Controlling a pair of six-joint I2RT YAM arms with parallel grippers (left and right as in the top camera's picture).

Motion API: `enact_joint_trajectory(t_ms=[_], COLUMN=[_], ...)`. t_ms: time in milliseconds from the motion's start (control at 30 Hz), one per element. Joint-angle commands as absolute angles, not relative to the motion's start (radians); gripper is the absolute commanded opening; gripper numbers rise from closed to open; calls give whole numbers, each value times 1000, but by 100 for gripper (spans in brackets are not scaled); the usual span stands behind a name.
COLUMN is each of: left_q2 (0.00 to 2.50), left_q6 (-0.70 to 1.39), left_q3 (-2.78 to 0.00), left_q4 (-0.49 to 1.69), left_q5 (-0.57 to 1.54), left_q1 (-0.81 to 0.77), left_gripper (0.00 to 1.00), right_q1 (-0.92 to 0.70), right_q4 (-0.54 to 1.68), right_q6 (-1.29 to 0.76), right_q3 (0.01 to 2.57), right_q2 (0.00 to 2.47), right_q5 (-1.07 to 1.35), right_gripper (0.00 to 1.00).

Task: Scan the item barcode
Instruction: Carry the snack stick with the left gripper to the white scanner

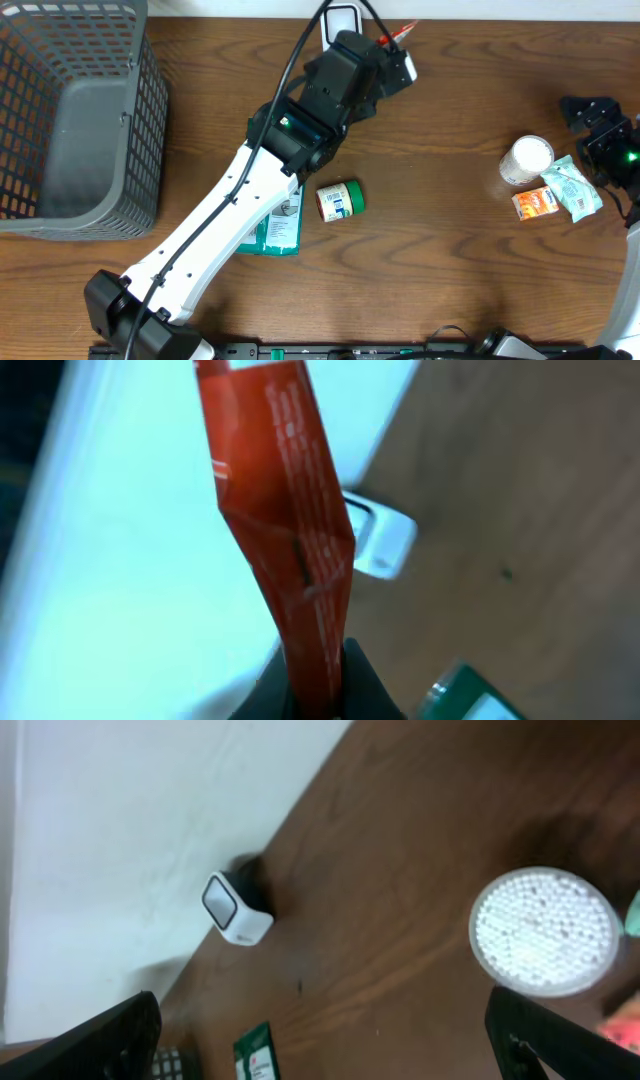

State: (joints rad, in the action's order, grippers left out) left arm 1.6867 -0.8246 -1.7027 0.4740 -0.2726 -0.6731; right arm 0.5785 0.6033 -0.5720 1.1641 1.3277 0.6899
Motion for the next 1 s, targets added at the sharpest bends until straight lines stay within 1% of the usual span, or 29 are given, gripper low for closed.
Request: enact_joint_trajectory(t_ms=[0,100,200,433,567,667,867,967], left_q2=[1691,1717,1766,1919,2034,2118,2276,2350], left_q6=[-955,-998,-1013,-1206,-1293,-1317,-1372,-1455], left_q3=[-1721,-1721,-1721,-1721,-1721,-1721,-1721,-1721], left_q4=[410,338,216,5,-196,-316,-473,-554], left_q5=[-305,-307,-308,-332,-360,-360,-351,-348], left_q1=[-649,-618,-577,-502,-459,-433,-401,-393], left_gripper=[7,7,7,7,7,7,7,7], right_q1=[585,585,585,585,585,585,585,585], right_q4=[613,614,619,621,621,621,621,621], right_q6=[-560,-560,-560,-560,-560,-560,-560,-560], right_q3=[1177,1177,1177,1177,1177,1177,1177,1177], right_q2=[1320,1320,1320,1320,1320,1320,1320,1320], right_q5=[656,627,601,573,573,573,573,573], right_gripper=[99,99,99,99,99,99,99,99])
